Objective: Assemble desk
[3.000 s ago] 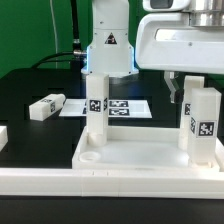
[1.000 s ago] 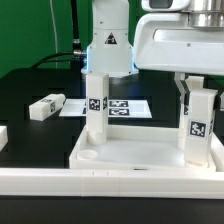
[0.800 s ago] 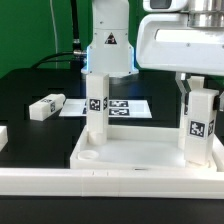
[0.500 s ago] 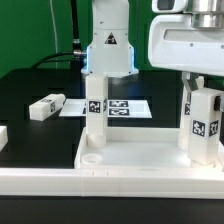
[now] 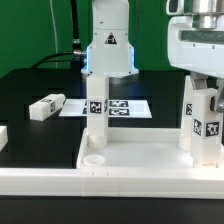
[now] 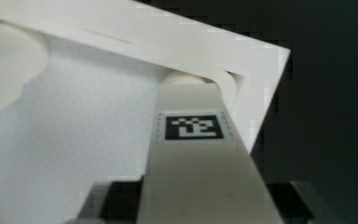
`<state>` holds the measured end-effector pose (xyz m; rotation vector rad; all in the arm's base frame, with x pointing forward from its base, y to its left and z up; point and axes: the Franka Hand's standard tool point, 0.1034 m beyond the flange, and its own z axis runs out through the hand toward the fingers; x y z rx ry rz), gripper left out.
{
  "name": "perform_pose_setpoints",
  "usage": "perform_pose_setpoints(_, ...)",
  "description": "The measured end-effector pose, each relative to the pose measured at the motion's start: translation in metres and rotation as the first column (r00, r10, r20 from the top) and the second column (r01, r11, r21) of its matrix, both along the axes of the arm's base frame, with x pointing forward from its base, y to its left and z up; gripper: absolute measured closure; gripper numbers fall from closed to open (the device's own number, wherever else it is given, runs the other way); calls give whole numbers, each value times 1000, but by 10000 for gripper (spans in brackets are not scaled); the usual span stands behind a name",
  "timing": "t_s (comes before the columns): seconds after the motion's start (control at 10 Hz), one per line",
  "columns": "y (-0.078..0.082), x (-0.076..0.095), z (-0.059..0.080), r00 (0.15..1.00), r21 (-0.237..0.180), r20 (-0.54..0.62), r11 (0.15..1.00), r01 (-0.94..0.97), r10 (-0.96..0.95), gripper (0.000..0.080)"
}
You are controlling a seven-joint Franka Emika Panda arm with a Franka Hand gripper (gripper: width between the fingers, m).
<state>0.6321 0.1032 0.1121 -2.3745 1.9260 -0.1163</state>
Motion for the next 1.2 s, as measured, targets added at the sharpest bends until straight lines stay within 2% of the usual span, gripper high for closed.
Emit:
perform_pose_setpoints(0.2, 0, 0, 0, 1000, 0, 0, 1000, 0, 0, 509)
perform_pose_setpoints(0.3, 0, 0, 0, 1000, -2, 0, 1000, -20, 20, 410)
perform_pose_setpoints(0.4, -2, 0, 0, 994, -13, 1, 994, -109, 109, 272)
perform_pose_setpoints(0.5, -3, 1, 1, 987, -20, 1, 987, -158, 158, 188)
perform_pose_setpoints(0.7, -3, 1, 1, 940, -44, -2, 939, -340, 341, 158)
perform_pose_setpoints(0.9, -4, 2, 1, 856, -70, -13, 853, -517, 518, 151)
perform_pose_setpoints(1.2, -5, 2, 1, 682, -105, -43, 675, -730, 730, 150)
